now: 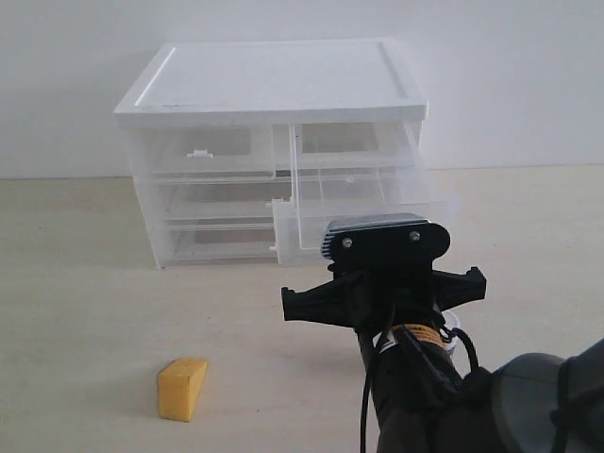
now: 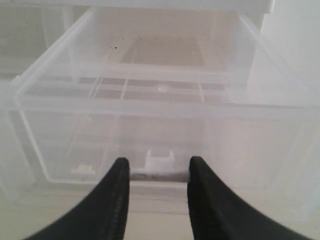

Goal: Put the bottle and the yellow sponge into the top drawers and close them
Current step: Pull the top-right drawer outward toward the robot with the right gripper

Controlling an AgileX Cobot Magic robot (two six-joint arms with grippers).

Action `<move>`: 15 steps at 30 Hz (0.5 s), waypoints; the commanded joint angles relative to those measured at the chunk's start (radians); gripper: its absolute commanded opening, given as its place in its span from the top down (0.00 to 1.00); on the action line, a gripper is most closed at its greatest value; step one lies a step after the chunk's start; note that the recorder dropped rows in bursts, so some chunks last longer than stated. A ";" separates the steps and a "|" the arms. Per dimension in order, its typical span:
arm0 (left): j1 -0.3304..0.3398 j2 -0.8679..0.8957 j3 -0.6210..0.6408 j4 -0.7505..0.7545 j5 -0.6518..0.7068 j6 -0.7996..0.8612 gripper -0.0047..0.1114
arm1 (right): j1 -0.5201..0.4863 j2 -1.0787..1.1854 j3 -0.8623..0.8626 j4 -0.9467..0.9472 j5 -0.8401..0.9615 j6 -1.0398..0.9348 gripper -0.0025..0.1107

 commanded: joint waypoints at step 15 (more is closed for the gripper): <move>0.002 -0.003 0.004 -0.007 0.001 0.006 0.92 | 0.015 -0.012 0.005 0.010 0.004 -0.036 0.68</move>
